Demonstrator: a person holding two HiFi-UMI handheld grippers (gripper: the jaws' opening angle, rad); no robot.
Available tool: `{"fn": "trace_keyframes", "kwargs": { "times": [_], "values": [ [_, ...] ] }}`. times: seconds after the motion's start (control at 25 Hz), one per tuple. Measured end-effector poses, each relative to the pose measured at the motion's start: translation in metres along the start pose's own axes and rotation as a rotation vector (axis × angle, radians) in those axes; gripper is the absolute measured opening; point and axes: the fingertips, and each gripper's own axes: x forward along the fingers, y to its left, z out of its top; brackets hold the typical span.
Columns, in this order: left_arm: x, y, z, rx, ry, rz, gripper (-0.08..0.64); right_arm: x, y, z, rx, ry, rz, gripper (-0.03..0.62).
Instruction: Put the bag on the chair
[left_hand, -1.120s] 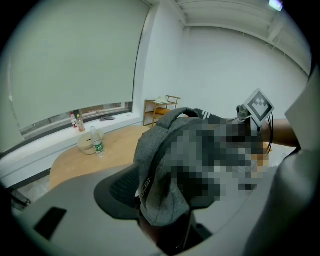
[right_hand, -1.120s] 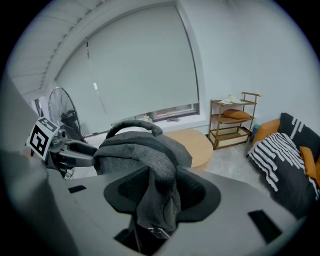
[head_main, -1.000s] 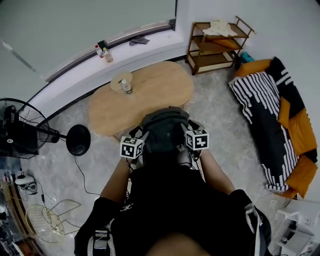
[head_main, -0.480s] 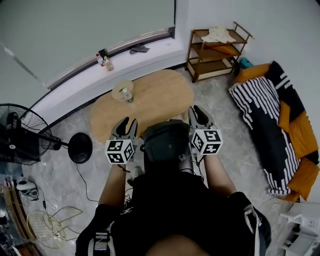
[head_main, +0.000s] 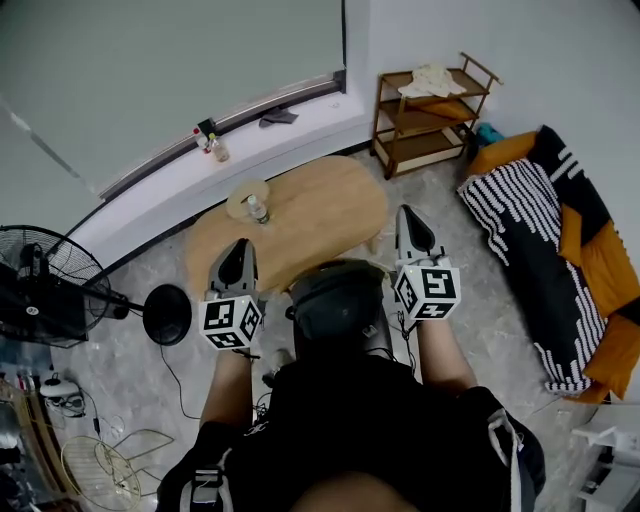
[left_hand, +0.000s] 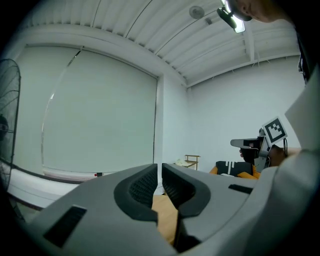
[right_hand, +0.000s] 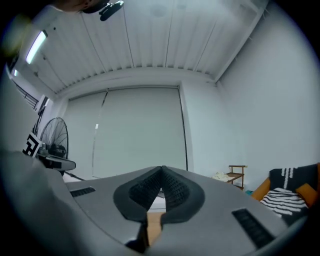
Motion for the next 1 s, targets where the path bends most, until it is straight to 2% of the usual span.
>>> {"fn": "trace_keyframes", "kwargs": {
  "times": [0.44, 1.0],
  "values": [
    [-0.004, -0.007, -0.006, 0.006, 0.027, -0.005, 0.041, -0.006, -0.001, -0.01, 0.059, 0.025, 0.008, 0.012],
    [-0.001, -0.018, -0.009, 0.02, 0.03, -0.018, 0.041, -0.011, -0.008, -0.014, 0.062, 0.031, 0.007, 0.014]
  ]
}}
